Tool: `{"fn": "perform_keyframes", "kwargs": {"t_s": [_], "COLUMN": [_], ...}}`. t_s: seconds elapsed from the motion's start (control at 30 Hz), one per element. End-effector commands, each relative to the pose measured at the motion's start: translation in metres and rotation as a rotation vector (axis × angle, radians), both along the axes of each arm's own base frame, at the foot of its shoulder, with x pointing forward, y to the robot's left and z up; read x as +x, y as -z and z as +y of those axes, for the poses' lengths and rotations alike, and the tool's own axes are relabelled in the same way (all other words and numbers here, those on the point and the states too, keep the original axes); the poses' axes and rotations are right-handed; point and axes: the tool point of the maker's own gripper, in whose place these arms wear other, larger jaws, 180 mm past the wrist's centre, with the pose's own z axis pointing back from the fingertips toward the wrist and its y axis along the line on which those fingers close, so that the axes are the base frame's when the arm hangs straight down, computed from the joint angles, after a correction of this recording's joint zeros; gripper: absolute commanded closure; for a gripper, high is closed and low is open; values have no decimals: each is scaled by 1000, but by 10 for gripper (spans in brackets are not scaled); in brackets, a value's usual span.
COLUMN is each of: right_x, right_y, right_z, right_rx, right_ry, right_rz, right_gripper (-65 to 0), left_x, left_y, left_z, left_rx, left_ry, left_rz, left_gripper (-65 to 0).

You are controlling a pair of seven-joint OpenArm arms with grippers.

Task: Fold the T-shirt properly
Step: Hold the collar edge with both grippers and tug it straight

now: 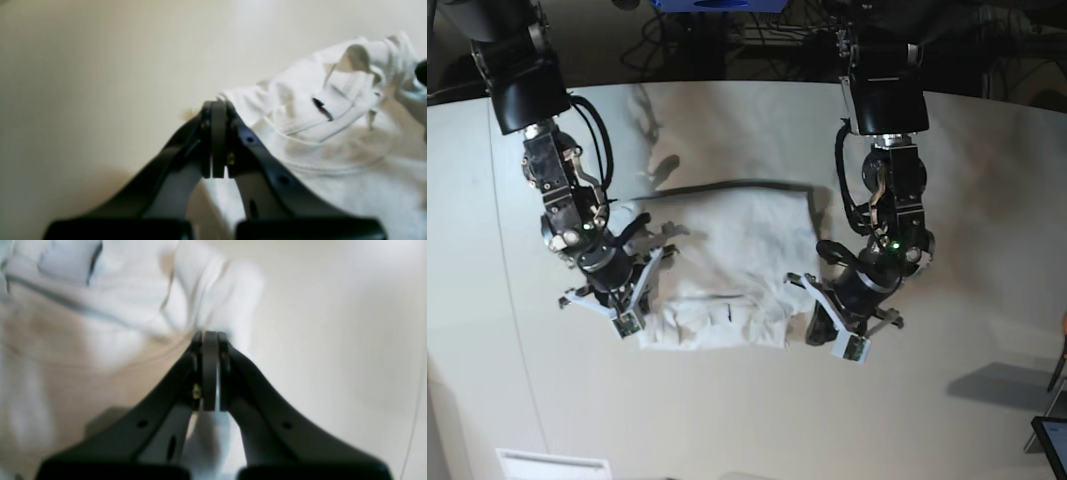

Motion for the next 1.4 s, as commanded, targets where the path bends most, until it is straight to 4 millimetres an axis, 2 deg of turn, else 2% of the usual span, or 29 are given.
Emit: {"fn": "perform_keyframes", "kwargs": {"t_s": [0.0,0.33,0.57,0.77,1.37], "right_x": [8,3,5,-5,-7], "right_y": [-22,-24,-26,-23,-23], "right_z": [6,10,-13,-14,-12], "right_rx": [25,38,86,98,111], "right_ry": [-16,-21,74,78,74], "right_rz": [-68,-74,-76,-80,-96], "right_gripper": [-9,-9,-9,-9,-9], "left_x": [3,-13,-18,-21,-21], "left_y": [-19,-1,5,-5,-5], "left_z": [-6,-2,-2,-6,-8], "left_rx": [-32,-12,-19,-21,-24], "left_ry": [11,15,14,22,24], "left_rz": [-58,-21,-8,-35,-37], "left_gripper": [0,0,0,0,0]}}
